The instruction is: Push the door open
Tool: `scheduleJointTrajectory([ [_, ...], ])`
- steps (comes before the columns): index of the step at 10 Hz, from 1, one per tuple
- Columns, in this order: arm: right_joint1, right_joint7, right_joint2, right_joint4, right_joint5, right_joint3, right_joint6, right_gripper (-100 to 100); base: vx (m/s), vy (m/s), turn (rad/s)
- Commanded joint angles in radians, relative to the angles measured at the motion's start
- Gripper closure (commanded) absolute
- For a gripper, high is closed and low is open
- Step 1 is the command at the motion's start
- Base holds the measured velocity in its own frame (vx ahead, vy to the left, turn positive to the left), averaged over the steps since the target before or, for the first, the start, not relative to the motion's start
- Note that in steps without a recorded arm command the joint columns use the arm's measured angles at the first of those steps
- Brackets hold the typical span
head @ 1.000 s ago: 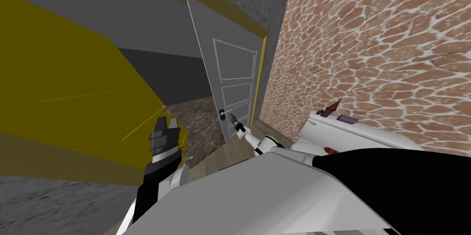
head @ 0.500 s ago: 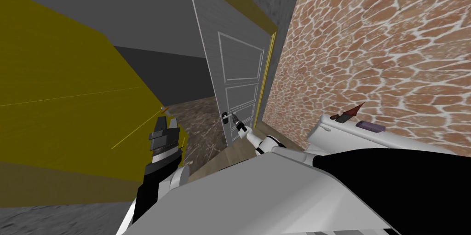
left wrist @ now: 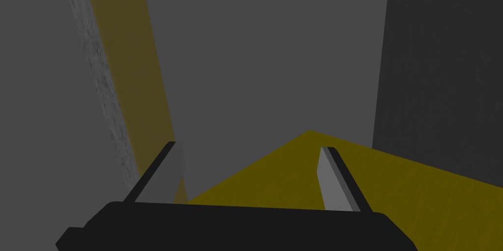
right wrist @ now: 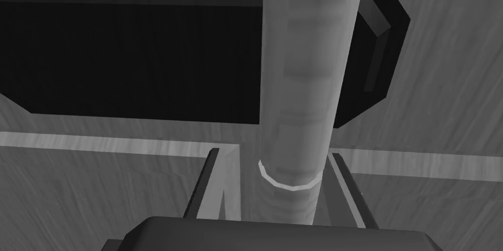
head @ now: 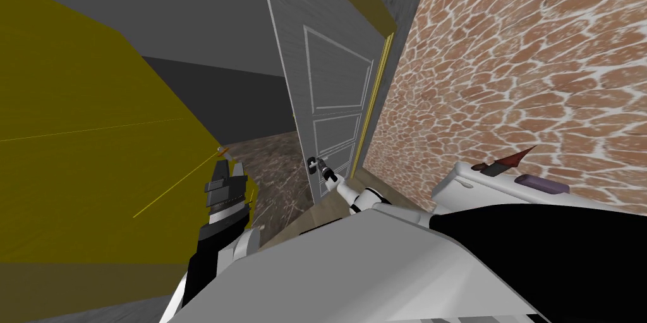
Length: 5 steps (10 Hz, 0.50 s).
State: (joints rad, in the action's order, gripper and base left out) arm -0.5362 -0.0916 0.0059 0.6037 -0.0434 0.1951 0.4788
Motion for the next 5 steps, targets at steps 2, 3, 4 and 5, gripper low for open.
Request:
scheduleJointTrajectory([
  [2,0.0,0.0,-0.001,-0.001,0.0,0.0,0.001,100,-0.017,-0.011,0.011],
  [3,0.0,0.0,-0.001,-0.001,0.0,0.0,0.001,100,0.0,0.0,0.0],
  [4,0.0,0.0,-0.001,-0.001,0.0,0.0,0.001,100,0.0,0.0,0.0],
  [5,0.0,0.0,-0.001,-0.001,0.0,0.0,0.001,100,0.0,0.0,0.0],
])
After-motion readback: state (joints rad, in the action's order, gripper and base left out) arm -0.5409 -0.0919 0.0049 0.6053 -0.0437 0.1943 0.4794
